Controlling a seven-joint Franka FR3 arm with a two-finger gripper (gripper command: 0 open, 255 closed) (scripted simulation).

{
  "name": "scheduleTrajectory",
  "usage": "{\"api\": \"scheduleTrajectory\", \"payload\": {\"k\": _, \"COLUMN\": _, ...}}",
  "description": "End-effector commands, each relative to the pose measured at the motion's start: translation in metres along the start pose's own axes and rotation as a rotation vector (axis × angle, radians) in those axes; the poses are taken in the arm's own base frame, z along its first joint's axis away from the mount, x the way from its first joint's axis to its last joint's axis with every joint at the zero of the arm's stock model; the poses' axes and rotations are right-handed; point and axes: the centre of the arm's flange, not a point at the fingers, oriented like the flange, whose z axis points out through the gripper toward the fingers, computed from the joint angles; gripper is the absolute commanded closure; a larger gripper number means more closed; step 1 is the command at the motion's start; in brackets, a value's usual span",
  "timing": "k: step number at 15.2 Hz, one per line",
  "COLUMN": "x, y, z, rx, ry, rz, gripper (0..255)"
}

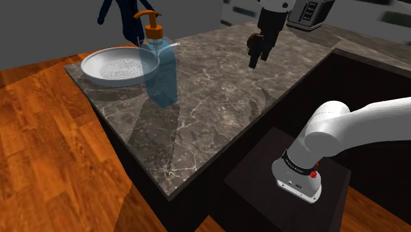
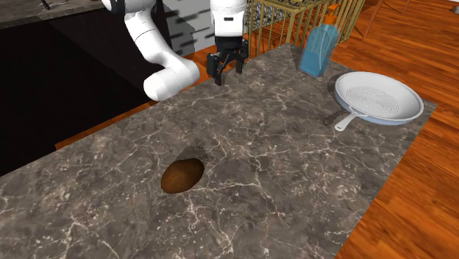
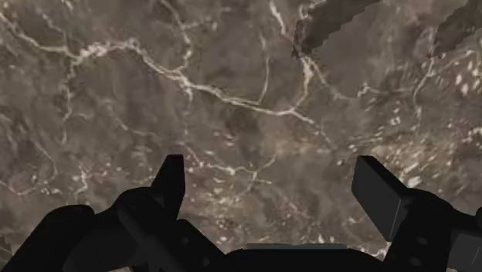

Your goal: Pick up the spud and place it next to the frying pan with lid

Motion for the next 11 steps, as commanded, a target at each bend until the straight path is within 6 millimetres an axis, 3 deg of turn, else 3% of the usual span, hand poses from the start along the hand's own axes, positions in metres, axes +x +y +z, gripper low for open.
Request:
{"api": "scheduleTrajectory", "payload": {"k": 1, "x": 0.000, "y": 0.000, "z": 0.000, "rx": 0.000, "ry": 0.000, "rz": 0.000, "gripper": 0}}
{"api": "scheduleTrajectory", "payload": {"k": 6, "x": 0.005, "y": 0.057, "z": 0.003, "rx": -0.049, "ry": -0.038, "rz": -0.250, "gripper": 0}}
{"api": "scheduleTrajectory", "payload": {"k": 11, "x": 0.025, "y": 0.112, "z": 0.005, "rx": -0.098, "ry": -0.076, "rz": -0.501, "gripper": 0}}
